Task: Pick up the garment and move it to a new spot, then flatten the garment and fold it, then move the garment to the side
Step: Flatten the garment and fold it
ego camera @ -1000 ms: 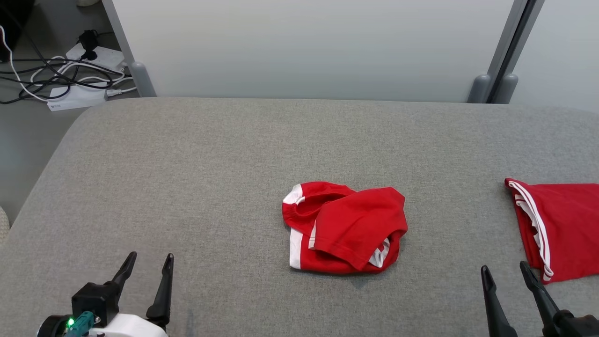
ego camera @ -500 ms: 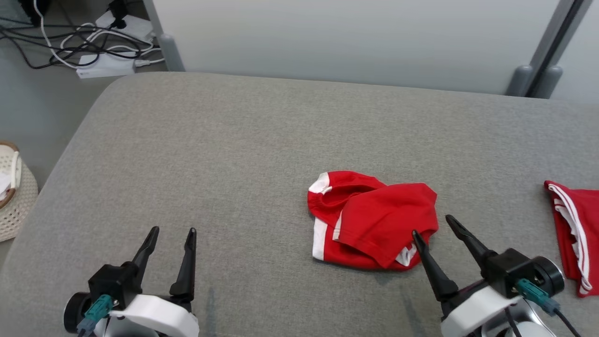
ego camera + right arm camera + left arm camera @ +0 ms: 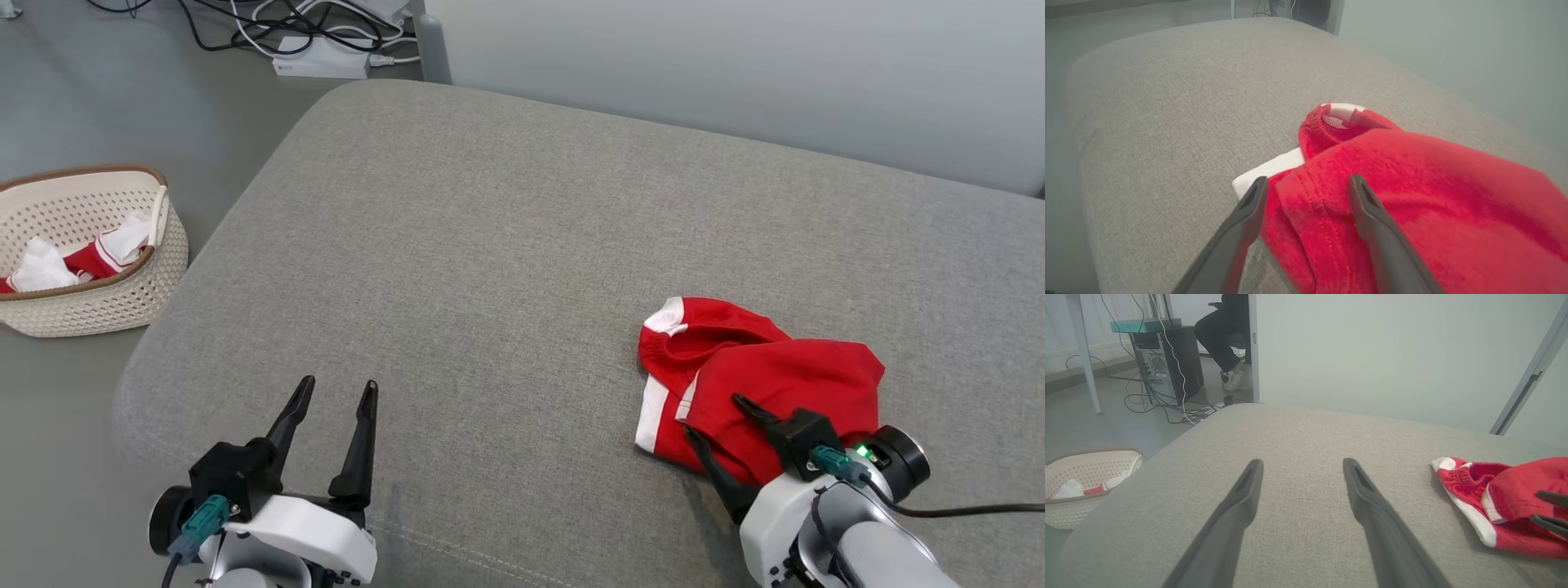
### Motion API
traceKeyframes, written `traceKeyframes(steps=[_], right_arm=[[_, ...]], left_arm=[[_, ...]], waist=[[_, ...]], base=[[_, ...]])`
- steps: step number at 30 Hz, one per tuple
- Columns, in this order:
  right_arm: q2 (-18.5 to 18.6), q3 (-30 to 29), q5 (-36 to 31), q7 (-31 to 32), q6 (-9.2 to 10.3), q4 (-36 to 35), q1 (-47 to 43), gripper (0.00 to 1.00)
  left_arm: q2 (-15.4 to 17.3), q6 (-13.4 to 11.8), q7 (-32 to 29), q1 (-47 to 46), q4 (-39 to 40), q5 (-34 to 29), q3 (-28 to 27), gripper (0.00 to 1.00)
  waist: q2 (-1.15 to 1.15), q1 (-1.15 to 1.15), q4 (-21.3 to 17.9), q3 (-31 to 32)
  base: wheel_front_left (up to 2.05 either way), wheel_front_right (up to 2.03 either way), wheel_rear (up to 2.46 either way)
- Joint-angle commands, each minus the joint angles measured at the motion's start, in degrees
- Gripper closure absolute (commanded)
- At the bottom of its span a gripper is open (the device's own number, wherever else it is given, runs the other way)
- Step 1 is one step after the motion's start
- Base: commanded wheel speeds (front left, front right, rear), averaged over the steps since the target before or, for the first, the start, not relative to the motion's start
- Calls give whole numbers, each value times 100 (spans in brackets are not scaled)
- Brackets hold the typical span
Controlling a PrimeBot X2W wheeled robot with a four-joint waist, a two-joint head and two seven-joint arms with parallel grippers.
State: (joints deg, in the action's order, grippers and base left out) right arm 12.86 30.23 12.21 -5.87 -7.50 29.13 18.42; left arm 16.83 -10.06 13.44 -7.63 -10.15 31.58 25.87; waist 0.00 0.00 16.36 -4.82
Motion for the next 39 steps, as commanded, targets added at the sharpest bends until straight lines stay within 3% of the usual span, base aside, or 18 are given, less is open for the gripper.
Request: traceKeyframes(steps=[1,3,4,5,6,12,16,26,30,36,37,38,39], right_arm=[[5,35,-135,0,1,-8,176,0],[-69,7,-328,38,1,177,267,0],[-111,-20,-412,85,1,276,304,20],[-159,-42,-486,101,1,351,344,71],[-187,-70,-596,103,1,412,389,100],[-439,-374,-685,7,1,554,497,100],[-518,-761,-417,-233,1,259,417,100],[-353,-2924,-249,-111,1,-1152,-503,100],[-482,-3626,-138,21,1,-1262,-874,100],[-700,-4010,-15,-89,1,-955,-1029,100],[-722,-4094,-24,-107,1,-835,-1020,57],[-740,-4148,-19,-215,1,-766,-982,0],[-756,-4212,-10,-283,1,-678,-952,0]], left_arm=[[69,40,78,-337,92,-28,-237,0],[53,63,96,-349,60,-34,-254,0],[45,72,103,-359,47,-43,-260,0],[36,87,108,-367,32,-50,-256,0],[19,106,113,-380,23,-55,-250,0],[-27,140,137,-430,-39,-96,-315,0],[-20,151,145,-391,-32,-122,-380,0],[-21,203,153,-408,109,-214,-456,0],[8,215,153,-444,153,-248,-479,0],[69,216,153,-499,204,-264,-519,0],[89,206,151,-502,204,-275,-522,0],[97,197,151,-505,219,-277,-529,0],[111,198,141,-504,229,-276,-527,0]], waist=[[0,0,33,-9],[0,0,37,-16],[0,0,34,-20],[0,0,30,-27],[0,0,31,-41],[0,0,-33,-90],[0,0,-162,-93],[0,0,-791,-258],[0,0,-1024,-346],[0,0,-1324,-438],[0,0,-1365,-439],[0,0,-1402,-445],[0,0,-1430,-451]], base=[[0,0,0],[0,0,0],[0,0,0],[0,0,0],[0,0,0],[0,0,0],[0,0,0],[0,0,0],[0,0,0],[0,0,0],[0,0,0],[0,0,0],[0,0,0]])
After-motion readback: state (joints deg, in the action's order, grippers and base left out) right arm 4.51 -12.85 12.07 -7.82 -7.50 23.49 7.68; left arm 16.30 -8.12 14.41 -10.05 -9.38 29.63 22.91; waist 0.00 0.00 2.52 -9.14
